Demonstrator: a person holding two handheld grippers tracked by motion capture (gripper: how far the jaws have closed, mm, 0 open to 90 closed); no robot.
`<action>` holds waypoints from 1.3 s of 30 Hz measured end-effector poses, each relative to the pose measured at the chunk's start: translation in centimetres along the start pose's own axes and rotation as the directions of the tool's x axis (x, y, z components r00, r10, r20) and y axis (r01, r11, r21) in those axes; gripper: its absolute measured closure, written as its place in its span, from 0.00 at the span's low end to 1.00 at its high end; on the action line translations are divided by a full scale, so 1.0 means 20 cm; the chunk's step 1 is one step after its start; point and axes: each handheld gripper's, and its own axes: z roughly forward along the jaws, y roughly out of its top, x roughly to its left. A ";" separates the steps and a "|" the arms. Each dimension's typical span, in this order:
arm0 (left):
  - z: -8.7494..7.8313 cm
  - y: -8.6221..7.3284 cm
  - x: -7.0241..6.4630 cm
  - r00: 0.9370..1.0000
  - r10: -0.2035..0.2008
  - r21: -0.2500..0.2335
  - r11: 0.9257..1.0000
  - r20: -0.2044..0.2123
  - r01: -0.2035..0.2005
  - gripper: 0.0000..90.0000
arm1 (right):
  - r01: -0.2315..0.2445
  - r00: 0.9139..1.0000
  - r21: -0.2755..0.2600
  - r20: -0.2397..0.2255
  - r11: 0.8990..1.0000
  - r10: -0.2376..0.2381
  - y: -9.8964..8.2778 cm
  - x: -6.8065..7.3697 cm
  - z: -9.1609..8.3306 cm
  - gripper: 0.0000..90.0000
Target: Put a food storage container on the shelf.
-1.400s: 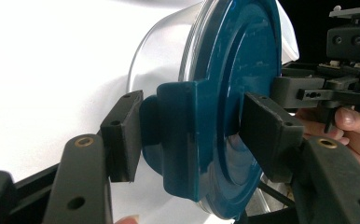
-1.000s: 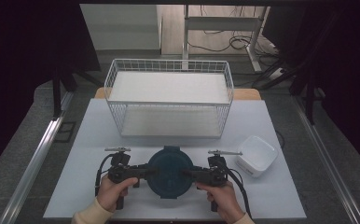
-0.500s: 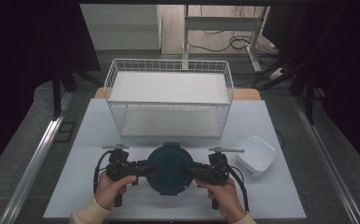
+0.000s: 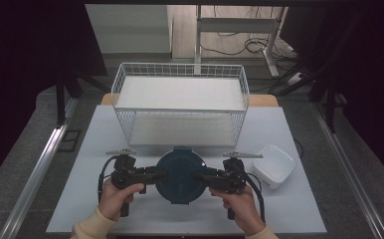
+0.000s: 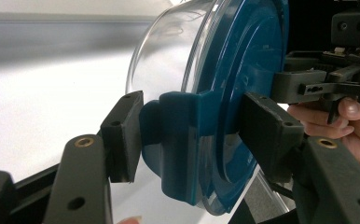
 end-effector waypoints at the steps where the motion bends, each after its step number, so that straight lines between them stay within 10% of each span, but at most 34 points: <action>1: 0.00 0.01 0.00 1.000 0.003 -0.002 1.000 0.000 -0.003 0.46 | 0.005 1.000 0.001 -0.001 1.000 -0.005 0.01 0.00 0.00 0.39; 39: -0.20 0.49 -0.17 0.995 0.104 -0.095 0.990 0.000 -0.103 0.46 | 0.131 0.991 -0.067 0.002 0.989 -0.131 0.52 0.19 -0.16 0.41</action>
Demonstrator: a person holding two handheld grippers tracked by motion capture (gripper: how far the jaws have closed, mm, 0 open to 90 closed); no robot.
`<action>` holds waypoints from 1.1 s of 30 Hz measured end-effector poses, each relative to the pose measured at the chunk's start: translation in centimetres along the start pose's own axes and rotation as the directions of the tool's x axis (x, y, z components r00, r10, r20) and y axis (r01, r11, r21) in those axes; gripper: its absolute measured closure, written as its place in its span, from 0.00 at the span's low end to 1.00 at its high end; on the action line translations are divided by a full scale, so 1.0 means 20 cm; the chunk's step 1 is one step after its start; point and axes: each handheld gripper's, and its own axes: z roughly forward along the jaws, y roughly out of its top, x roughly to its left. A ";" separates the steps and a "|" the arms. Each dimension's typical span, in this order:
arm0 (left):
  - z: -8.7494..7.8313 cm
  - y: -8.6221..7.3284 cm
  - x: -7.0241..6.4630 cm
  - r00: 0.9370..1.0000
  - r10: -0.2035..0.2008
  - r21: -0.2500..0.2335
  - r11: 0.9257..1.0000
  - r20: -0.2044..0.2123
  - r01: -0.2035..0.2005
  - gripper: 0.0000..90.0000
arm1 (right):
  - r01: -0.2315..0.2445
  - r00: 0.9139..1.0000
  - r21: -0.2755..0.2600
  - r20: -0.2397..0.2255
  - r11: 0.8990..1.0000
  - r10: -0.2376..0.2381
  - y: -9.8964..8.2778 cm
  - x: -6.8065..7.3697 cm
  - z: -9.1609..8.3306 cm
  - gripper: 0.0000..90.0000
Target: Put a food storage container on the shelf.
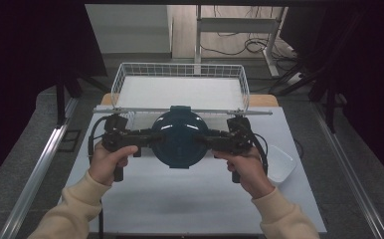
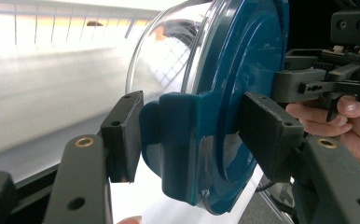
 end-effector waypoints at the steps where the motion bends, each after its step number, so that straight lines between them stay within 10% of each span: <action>1: 0.00 0.02 0.00 1.000 0.002 -0.004 1.000 0.000 -0.002 0.46 | 0.003 1.000 0.000 -0.001 1.000 -0.003 0.02 0.00 0.00 0.41; 33: -0.02 0.55 0.00 0.997 0.073 -0.039 0.997 0.001 -0.072 0.47 | 0.056 0.998 -0.054 -0.005 0.997 -0.056 0.54 -0.03 -0.05 0.41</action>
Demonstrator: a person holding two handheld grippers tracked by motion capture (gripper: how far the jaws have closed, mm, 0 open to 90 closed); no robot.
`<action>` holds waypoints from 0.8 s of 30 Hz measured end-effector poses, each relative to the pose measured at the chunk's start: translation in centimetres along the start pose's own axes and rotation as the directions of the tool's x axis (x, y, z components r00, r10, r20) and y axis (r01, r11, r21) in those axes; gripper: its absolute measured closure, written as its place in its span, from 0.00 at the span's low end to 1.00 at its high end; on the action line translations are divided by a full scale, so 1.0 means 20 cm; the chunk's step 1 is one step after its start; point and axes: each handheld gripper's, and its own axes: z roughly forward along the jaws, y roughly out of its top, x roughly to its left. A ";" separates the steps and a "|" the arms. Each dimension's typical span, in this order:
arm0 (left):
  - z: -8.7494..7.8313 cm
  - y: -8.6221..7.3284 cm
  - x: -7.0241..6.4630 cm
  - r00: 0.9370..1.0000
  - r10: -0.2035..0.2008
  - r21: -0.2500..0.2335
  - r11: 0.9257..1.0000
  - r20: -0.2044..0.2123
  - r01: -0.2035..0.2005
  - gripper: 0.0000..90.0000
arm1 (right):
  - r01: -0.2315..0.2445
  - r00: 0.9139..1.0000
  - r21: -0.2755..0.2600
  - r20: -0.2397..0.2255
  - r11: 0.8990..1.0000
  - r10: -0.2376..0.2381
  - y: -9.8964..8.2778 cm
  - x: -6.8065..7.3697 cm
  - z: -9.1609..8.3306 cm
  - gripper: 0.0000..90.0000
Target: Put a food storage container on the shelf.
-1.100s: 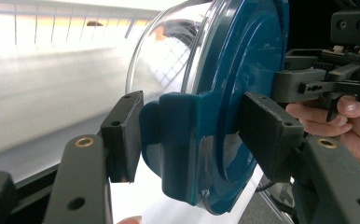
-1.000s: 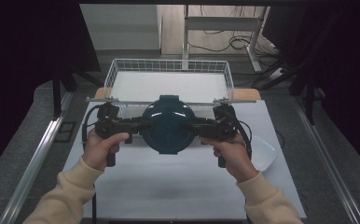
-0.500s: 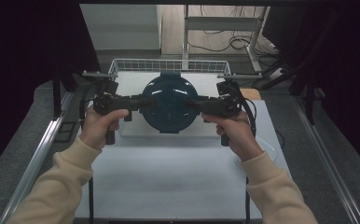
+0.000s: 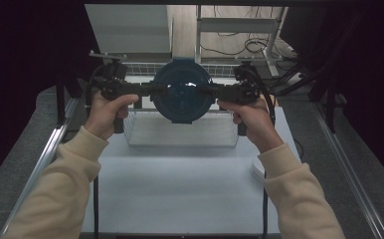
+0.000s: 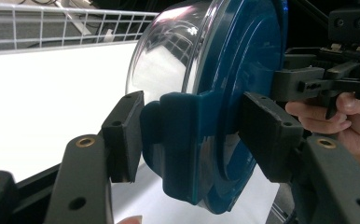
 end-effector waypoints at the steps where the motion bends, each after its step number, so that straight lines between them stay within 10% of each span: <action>1: 0.00 0.01 0.01 1.000 -0.005 0.001 1.000 0.001 0.005 0.47 | -0.004 1.000 0.001 -0.001 1.000 0.004 0.01 -0.01 0.01 0.42; 24: 0.16 0.10 0.28 0.994 -0.108 0.040 0.993 0.021 0.107 0.47 | -0.091 0.996 0.060 -0.001 0.994 0.092 0.13 -0.23 0.21 0.42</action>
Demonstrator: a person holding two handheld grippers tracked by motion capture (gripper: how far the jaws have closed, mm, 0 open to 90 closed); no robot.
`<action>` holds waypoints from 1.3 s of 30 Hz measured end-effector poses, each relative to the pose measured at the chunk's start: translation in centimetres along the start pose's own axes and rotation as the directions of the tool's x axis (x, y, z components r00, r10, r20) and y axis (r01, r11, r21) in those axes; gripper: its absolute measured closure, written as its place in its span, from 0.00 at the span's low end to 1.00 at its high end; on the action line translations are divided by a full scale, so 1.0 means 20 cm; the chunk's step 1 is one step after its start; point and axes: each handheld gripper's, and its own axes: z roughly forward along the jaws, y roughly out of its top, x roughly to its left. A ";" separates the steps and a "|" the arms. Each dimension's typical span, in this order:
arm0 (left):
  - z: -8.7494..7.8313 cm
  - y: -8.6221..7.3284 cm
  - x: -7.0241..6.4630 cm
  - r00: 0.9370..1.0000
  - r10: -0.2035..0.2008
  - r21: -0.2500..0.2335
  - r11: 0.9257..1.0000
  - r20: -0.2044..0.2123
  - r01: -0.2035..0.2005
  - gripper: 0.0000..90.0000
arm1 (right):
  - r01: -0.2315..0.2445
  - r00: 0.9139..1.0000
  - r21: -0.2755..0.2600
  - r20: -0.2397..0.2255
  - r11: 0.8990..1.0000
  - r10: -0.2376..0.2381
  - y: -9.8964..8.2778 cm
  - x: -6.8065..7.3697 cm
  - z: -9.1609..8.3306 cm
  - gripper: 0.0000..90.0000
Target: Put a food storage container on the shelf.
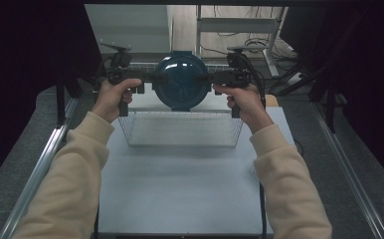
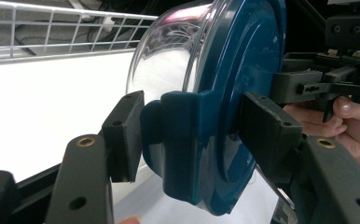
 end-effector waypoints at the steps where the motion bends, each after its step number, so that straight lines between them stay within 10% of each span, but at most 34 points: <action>1: 0.01 0.00 0.01 1.000 -0.004 0.001 1.000 0.000 0.004 0.47 | -0.009 1.000 0.000 0.000 1.000 0.009 0.00 -0.01 0.01 0.42; 18: 0.12 0.03 0.15 0.992 -0.124 0.017 0.992 0.001 0.124 0.45 | -0.137 0.991 0.038 0.007 0.990 0.137 0.03 -0.15 0.11 0.40; 29: 0.20 0.04 0.27 0.961 -0.277 0.002 0.961 0.023 0.277 0.41 | -0.269 0.963 0.032 0.034 0.962 0.268 0.07 -0.23 0.19 0.38; 36: 0.22 0.04 0.30 0.952 -0.305 -0.012 0.952 0.020 0.305 0.40 | -0.362 0.932 0.017 0.006 0.932 0.362 0.05 -0.31 0.23 0.37; 39: 0.23 0.04 0.30 0.953 -0.300 -0.021 0.953 0.026 0.301 0.40 | -0.350 0.937 0.004 0.003 0.937 0.350 0.04 -0.31 0.23 0.37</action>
